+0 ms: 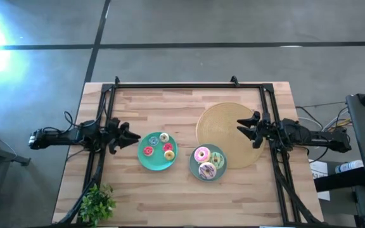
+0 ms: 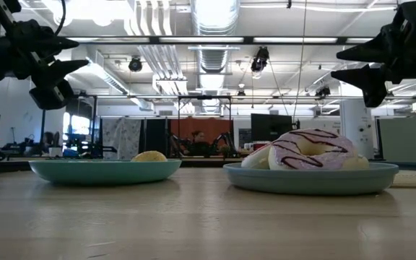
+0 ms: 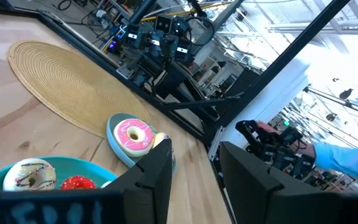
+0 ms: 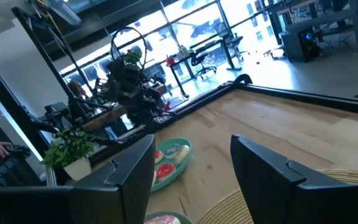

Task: Pick & Place donuts
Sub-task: Return to Home Position

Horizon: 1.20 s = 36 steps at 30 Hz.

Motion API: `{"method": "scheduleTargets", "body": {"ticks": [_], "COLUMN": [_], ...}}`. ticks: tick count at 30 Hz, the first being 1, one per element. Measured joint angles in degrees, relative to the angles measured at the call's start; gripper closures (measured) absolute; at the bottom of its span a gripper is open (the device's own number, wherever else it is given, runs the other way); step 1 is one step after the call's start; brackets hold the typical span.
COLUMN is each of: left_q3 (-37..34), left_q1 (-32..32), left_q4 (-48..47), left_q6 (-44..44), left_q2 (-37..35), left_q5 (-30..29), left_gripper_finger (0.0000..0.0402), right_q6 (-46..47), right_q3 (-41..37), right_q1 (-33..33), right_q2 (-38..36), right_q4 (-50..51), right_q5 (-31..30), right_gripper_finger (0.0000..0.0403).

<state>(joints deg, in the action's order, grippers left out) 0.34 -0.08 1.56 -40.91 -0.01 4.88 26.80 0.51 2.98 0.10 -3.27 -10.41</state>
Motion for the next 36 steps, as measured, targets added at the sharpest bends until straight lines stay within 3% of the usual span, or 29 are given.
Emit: {"method": "scheduleTargets", "body": {"ticks": [27,29,36], "left_q3": [0.0,0.0,0.0], "left_q1": [1.1,1.2,1.3], "left_q4": [0.0,0.0,-0.8], "left_q6": [0.4,4.0,33.2], "left_q2": [0.0,0.0,0.0], "left_q5": [0.0,0.0,-2.5], "left_gripper_finger": [0.0291,0.0291,0.0291], "right_q6": [0.0,0.0,0.0], "right_q3": [0.0,0.0,0.0], "right_q1": [0.0,0.0,0.0], "right_q2": [0.0,0.0,0.0], "right_q4": [0.0,0.0,0.0], "right_q5": [0.0,0.0,0.0], "right_gripper_finger": [0.0202,0.0202,0.0202]}}
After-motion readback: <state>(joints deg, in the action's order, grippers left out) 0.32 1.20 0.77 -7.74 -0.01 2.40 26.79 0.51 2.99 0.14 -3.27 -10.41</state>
